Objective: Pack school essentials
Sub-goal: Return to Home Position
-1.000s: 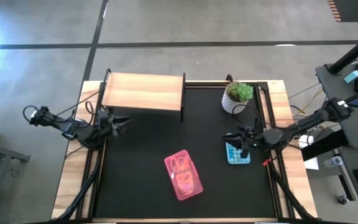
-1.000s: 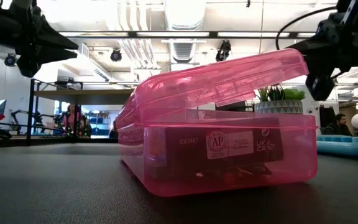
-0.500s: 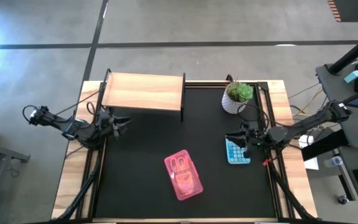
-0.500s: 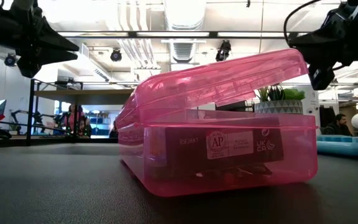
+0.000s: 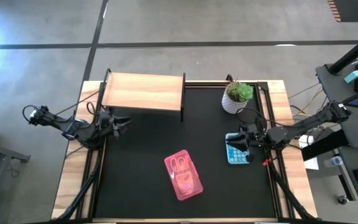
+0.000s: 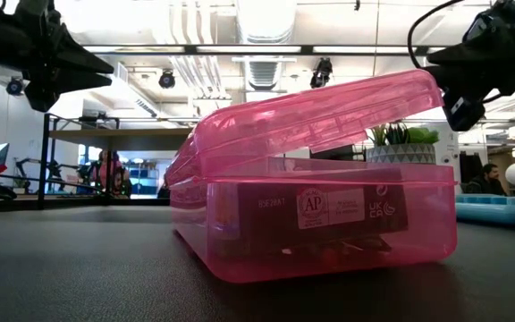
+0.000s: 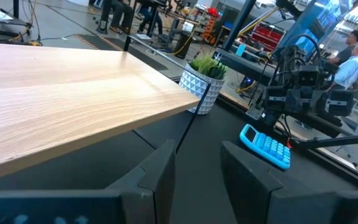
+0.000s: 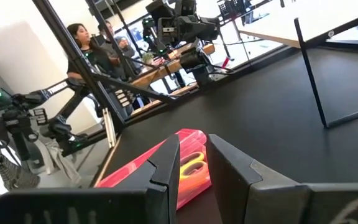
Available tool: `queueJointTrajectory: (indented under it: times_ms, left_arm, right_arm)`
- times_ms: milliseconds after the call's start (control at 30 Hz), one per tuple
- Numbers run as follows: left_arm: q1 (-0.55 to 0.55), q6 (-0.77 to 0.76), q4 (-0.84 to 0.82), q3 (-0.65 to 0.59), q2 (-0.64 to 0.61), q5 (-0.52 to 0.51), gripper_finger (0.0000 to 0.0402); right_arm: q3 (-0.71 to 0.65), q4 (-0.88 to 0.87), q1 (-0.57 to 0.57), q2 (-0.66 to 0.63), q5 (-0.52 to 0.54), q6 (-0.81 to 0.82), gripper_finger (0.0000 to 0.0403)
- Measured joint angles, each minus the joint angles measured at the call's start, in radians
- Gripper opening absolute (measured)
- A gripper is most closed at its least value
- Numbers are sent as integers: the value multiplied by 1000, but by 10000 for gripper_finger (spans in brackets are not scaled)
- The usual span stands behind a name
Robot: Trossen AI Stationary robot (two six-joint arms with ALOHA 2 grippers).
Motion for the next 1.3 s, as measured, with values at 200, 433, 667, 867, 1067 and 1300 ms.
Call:
queueJointTrajectory:
  times_ms: [200,433,667,867,1067,1300]
  left_arm:
    - [0,0,0,0,0,0,111]
    - [0,0,0,0,0,0,111]
    - [0,0,1,0,0,0,111]
    - [0,0,1,0,0,0,111]
    - [0,0,1,0,0,0,111]
    - [0,0,1,1,0,0,111]
  right_arm:
    - [0,0,0,0,2,0,70]
    - [0,15,0,-2,25,-3,70]
    - [-1,112,0,-10,54,-57,70]
    - [-1,215,-3,-47,90,-351,70]
    - [-1,214,-69,-151,90,-440,70]
    - [-1,219,-188,-238,88,-410,70]
